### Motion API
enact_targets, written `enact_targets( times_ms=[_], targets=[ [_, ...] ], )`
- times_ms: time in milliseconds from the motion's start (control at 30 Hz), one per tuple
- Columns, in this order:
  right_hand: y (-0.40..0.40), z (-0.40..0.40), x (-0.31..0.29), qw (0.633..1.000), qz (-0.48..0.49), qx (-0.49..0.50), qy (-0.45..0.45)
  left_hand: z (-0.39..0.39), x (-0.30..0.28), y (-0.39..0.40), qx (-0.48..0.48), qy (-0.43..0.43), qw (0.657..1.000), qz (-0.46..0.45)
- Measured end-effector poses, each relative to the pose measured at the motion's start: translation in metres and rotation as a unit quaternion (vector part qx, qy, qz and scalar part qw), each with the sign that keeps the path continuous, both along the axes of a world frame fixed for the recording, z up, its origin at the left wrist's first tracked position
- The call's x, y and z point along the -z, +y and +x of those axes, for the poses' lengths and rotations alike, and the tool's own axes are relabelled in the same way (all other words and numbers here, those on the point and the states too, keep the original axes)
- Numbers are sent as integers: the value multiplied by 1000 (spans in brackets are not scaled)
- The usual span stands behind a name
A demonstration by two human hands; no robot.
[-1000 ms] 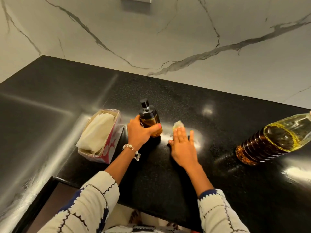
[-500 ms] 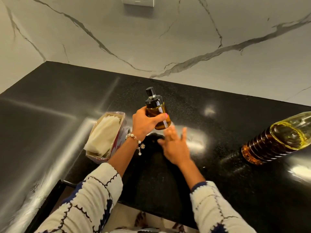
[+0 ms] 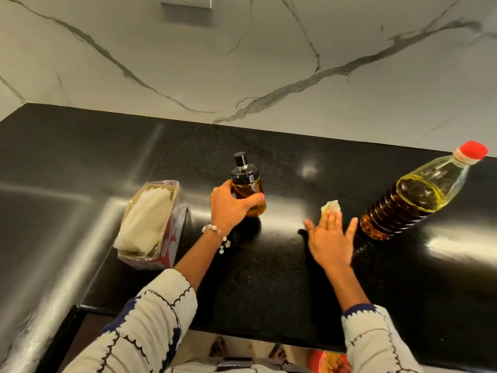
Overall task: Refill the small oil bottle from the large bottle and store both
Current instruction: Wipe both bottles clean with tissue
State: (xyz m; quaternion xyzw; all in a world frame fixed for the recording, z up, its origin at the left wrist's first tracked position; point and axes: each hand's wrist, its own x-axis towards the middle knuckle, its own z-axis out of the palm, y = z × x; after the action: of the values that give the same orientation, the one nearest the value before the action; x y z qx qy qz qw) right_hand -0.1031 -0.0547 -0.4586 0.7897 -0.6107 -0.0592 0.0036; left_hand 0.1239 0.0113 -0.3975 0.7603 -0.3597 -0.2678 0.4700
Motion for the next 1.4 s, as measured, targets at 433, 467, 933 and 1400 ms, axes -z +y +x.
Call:
enact_targets(
  times_ms=[433,467,933,1400],
  targets=[
    [40,-62,-6,995,28,-92,22,-50,21,-6,22,-99,994,-31],
    [37,-62,-5,998,28,-56,19,-52,22,-4,21,-104,994,-37],
    [75,-82,0,994,-19,-102,15,-70,29,20,-16,-140,981,131],
    [96,-46,-33,873,81,58,-478,-81,36,35,36,-106,994,-18]
  ],
)
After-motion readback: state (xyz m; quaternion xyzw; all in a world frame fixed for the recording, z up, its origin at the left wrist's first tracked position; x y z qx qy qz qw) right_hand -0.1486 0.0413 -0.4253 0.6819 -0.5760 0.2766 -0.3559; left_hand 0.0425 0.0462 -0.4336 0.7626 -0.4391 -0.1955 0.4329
